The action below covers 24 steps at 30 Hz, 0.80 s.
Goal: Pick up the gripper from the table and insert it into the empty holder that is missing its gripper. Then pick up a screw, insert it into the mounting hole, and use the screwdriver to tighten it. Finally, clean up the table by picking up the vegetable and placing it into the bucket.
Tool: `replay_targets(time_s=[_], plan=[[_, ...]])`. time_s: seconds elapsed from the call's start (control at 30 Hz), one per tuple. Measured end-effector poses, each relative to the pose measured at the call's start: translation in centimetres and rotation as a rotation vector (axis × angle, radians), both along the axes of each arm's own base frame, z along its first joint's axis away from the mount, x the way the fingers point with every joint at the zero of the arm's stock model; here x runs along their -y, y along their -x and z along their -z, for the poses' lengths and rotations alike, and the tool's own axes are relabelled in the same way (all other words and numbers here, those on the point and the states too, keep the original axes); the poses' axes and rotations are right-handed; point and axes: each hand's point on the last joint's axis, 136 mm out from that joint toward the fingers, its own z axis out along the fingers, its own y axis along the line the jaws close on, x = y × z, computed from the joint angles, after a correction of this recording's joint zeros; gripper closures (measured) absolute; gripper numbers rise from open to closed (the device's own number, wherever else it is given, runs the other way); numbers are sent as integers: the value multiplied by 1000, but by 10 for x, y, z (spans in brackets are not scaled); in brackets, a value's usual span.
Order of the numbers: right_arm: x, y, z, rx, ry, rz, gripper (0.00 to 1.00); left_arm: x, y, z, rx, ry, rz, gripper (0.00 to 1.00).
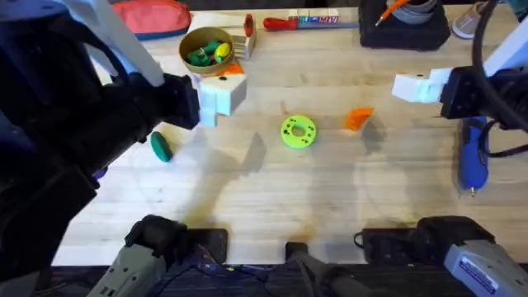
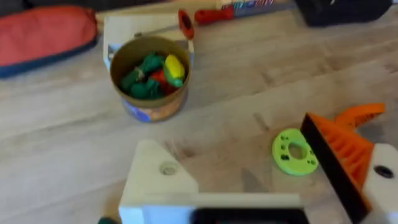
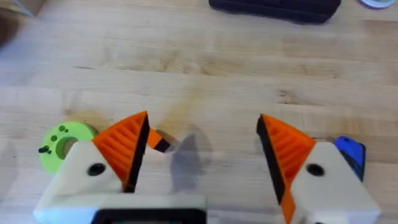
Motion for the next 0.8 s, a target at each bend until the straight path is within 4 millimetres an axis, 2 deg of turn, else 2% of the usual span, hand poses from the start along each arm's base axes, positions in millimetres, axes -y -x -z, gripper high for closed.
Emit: replay_targets(time_s=[0.07, 0.23, 0.53, 0.8], plan=[[0, 0, 0, 0, 0, 0, 10, 10, -5, -15, 74, 1, 54, 13], [0, 0, 0, 0, 0, 0, 10, 20, -8, -35, 156, 27, 104, 13], [0, 0, 0, 0, 0, 0, 10, 28, -3, -32, 140, 43, 154, 13], [0, 0, 0, 0, 0, 0, 10, 26, -2, -26, 119, 23, 148, 15]])
